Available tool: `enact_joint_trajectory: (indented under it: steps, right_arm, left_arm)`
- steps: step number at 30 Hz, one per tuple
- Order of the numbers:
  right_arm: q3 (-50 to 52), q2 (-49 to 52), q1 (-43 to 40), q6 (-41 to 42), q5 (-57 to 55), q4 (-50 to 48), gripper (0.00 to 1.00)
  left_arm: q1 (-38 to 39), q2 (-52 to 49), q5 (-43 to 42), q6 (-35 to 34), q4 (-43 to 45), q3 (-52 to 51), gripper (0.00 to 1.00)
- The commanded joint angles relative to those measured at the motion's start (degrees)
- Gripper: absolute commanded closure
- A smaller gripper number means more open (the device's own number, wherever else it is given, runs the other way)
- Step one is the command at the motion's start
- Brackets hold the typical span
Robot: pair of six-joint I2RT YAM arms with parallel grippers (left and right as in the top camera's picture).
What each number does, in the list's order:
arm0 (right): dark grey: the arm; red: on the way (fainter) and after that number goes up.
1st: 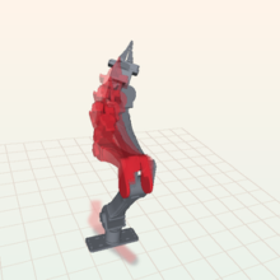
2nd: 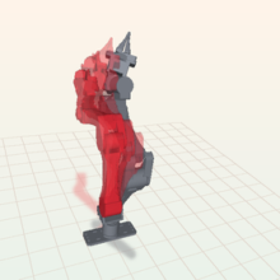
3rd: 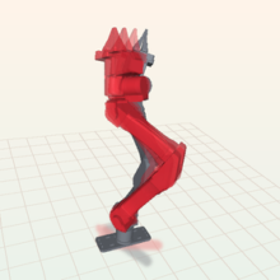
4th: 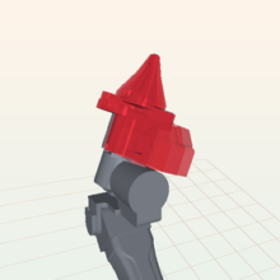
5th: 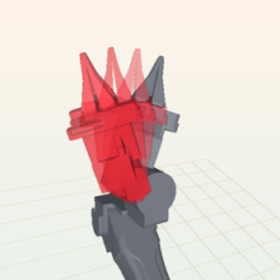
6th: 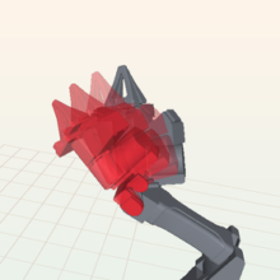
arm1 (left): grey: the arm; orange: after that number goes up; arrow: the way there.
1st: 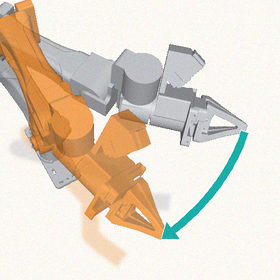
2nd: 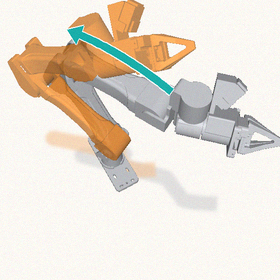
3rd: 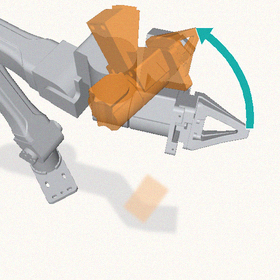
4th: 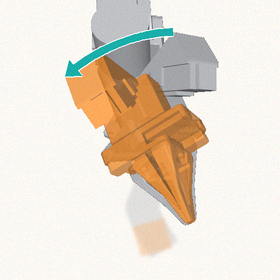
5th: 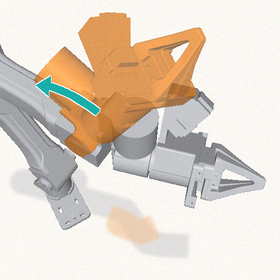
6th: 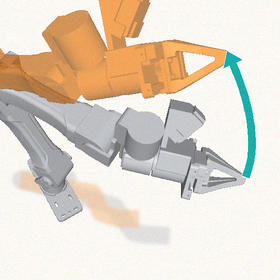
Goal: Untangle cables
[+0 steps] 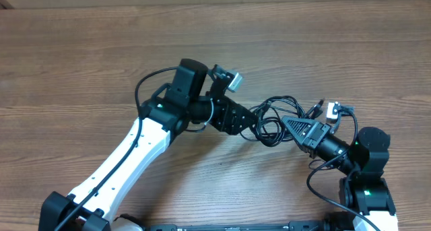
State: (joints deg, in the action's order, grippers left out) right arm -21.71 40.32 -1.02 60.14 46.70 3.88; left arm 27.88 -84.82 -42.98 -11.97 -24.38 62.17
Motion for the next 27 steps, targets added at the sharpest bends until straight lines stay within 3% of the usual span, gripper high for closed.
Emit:
enact_joint_trajectory:
  steps: [1, 6, 8, 10, 11, 17, 23, 26, 27]
  right_arm:
    - [-1.18, -0.26, 0.26, 2.82, -6.19, 1.88, 0.96]
    - [-1.18, 0.63, 0.26, 9.14, -2.64, 1.86, 0.96]
    - [-1.18, 1.27, 0.26, 9.66, -0.13, 1.86, 0.96]
    - [-1.18, 1.77, 0.26, 10.38, 0.96, 1.62, 0.96]
    - [-1.18, 1.88, 0.26, 10.36, 1.7, 1.55, 0.96]
    - [-1.2, 1.92, 0.28, 11.65, 6.93, 0.68, 0.96]
    - [-1.2, 1.92, 0.33, 11.45, 8.24, 0.52, 0.96]
    - [-1.2, 1.92, 0.33, 11.47, 8.68, 0.5, 0.96]
    - [-1.2, 1.92, 0.33, 11.69, 9.11, 0.5, 0.96]
  left_arm:
    - [-0.63, 5.07, 3.02, 8.83, -1.73, -0.02, 0.14]
    - [7.1, 9.16, 4.9, 33.88, -6.64, -0.04, 0.14]
    - [11.41, 9.11, 9.88, 40.33, -8.28, -0.04, 0.18]
    - [14.38, 9.07, 15.67, 40.74, -8.59, -0.04, 0.26]
    - [16.09, 9.07, 18.34, 40.74, -8.55, -0.04, 0.35]
    - [20.28, 7.41, 25.35, 40.61, -8.24, -0.04, 0.37]
    - [20.26, 6.29, 25.99, 36.15, -3.02, -0.04, 0.42]
    - [20.26, 6.16, 25.35, 36.11, -2.82, -0.04, 0.48]
    - [20.26, 6.16, 25.42, 36.13, -3.19, -0.09, 0.55]
